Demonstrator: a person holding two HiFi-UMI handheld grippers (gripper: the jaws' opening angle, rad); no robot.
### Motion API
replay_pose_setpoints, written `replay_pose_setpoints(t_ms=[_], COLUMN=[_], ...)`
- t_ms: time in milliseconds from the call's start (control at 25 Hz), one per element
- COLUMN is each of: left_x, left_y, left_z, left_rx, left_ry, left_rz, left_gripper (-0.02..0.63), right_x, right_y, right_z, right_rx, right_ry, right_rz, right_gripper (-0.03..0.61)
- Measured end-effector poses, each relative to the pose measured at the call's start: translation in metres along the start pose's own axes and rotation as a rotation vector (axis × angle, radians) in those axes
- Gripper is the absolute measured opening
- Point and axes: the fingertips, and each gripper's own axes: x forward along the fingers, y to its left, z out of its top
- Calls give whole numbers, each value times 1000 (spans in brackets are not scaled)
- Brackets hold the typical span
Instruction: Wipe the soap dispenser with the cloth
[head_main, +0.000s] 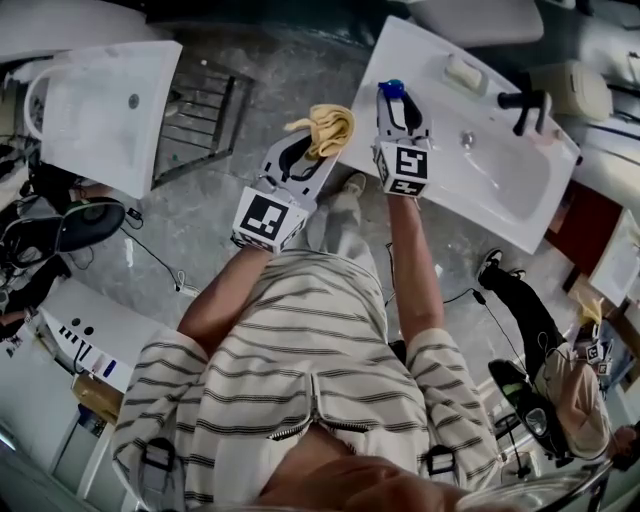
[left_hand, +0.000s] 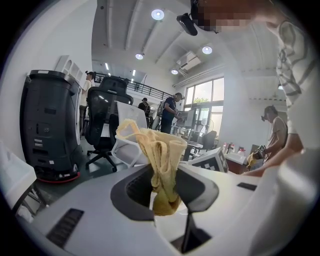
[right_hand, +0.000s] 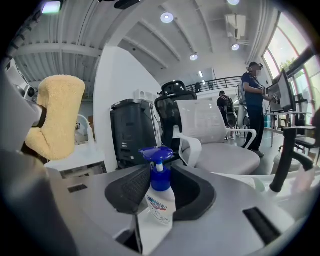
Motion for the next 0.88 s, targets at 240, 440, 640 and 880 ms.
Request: replay_pose_setpoints(t_ms=[240,440,640,880], left_x=[-6,-4,-7,-14], left_y=[6,3,0,-1], left_z=[-9,-3,1,5], left_rx=[-10,-23,-19,-12], left_ry=[4,-4,-18,-41], left_rz=[-3,-5,-4,13], left_gripper=[114,114,114,114], right_x=[6,8,1,-19], right_y=[8,6,11,16], right_z=[-8,-2,4,15], right_rx=[5,27,29,54], right_ry=[12,25,14,-31], right_rz=[23,63,68,34], right_gripper=[132,187,230,221])
